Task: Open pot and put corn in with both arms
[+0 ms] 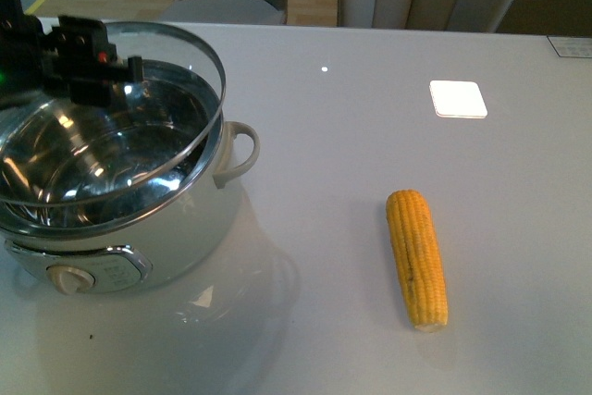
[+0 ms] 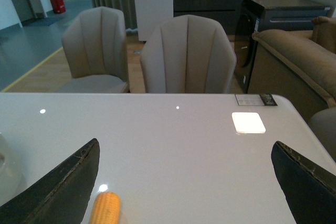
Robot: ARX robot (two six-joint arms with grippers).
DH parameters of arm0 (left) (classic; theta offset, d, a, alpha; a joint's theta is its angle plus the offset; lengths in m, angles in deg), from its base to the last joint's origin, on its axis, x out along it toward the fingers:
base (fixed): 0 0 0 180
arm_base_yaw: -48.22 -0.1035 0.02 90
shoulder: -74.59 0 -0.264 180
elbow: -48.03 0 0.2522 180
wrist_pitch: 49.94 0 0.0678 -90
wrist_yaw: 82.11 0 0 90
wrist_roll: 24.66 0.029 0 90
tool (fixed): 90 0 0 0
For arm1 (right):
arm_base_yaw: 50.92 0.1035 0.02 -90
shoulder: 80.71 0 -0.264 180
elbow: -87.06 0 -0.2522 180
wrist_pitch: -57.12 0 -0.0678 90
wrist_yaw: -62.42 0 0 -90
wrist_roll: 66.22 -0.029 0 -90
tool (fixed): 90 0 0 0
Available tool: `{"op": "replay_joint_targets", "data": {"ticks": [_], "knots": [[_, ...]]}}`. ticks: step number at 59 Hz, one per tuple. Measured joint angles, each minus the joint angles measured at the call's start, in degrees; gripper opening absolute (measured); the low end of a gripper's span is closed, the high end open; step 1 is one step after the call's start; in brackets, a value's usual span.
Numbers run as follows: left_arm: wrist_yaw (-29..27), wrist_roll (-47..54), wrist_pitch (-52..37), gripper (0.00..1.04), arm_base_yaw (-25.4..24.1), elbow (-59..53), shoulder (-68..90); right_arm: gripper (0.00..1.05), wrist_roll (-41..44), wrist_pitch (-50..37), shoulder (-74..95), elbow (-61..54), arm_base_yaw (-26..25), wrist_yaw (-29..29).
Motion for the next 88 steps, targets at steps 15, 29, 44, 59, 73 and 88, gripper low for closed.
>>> {"op": "replay_joint_targets", "data": {"ticks": [15, 29, 44, 59, 73, 88], "knots": [[3.87, 0.17, 4.11, 0.45, -4.50, 0.68, -10.03, 0.96, 0.00, 0.00, 0.00, 0.00, 0.00, 0.00], [8.96, 1.46, 3.67, 0.45, -15.72, 0.04, -14.29, 0.96, 0.00, 0.00, 0.00, 0.00, 0.00, 0.00], [14.95, 4.98, -0.37, 0.45, -32.26, -2.47, -12.00, 0.96, 0.00, 0.00, 0.00, 0.00, 0.00, 0.00], [17.97, 9.16, -10.16, 0.45, -45.42, -4.52, 0.72, 0.96, 0.00, 0.00, 0.00, 0.00, 0.00, 0.00], [16.94, 9.11, -16.39, 0.45, -49.90, -4.74, 13.33, 0.96, 0.00, 0.00, 0.00, 0.00, 0.00, 0.00], [15.19, 7.89, -18.21, 0.45, -50.12, 0.87, 23.76, 0.96, 0.00, 0.00, 0.00, 0.00, 0.00, 0.00]]}}
